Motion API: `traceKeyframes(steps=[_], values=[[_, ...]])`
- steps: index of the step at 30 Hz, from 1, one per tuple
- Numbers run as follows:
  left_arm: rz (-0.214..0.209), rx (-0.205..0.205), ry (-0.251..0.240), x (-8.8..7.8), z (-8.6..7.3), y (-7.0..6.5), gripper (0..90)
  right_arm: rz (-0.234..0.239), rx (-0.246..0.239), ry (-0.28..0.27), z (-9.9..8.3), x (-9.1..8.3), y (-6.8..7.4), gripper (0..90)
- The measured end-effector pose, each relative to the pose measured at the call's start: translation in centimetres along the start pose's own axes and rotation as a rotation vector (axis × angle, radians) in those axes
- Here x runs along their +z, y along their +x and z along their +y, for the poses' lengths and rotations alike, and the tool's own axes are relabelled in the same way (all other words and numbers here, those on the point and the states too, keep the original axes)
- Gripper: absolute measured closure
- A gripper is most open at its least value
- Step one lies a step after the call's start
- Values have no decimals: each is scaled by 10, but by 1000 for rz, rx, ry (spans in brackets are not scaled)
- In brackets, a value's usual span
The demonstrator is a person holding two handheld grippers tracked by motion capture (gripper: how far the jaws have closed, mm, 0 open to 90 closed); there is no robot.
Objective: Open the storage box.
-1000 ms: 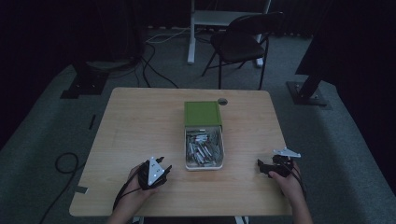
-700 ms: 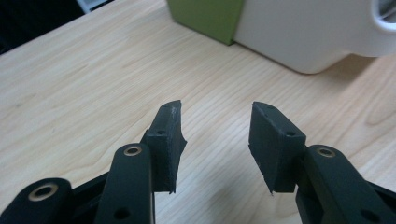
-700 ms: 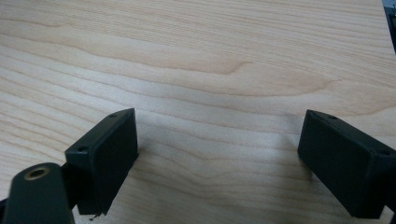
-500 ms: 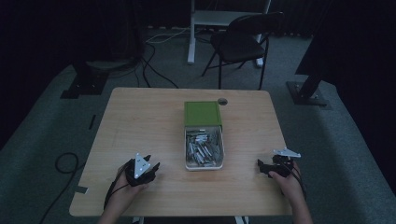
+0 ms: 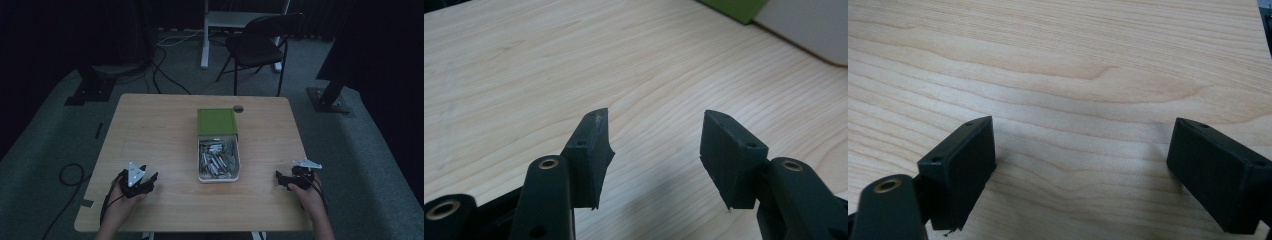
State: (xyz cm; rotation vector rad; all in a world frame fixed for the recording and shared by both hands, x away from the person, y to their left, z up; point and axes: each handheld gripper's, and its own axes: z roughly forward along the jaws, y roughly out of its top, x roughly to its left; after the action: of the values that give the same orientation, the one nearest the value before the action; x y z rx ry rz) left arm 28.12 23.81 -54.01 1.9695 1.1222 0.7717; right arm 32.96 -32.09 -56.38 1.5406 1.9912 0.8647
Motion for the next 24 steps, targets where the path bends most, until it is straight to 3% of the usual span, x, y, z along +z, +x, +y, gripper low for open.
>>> traceKeyframes(steps=[6,9,11,16,24], values=[[13,-26,21,-3,-7,11,394,0,-1,0,0,0,0,118],[11,-70,25,-3,-10,17,290,0,-1,0,0,0,0,118],[14,-93,36,-4,-12,21,288,0,0,0,0,0,0,118],[37,-203,46,-7,-15,30,179,0,0,0,0,0,0,118],[110,-242,84,-10,-21,40,147,0,-1,0,0,0,0,118]])
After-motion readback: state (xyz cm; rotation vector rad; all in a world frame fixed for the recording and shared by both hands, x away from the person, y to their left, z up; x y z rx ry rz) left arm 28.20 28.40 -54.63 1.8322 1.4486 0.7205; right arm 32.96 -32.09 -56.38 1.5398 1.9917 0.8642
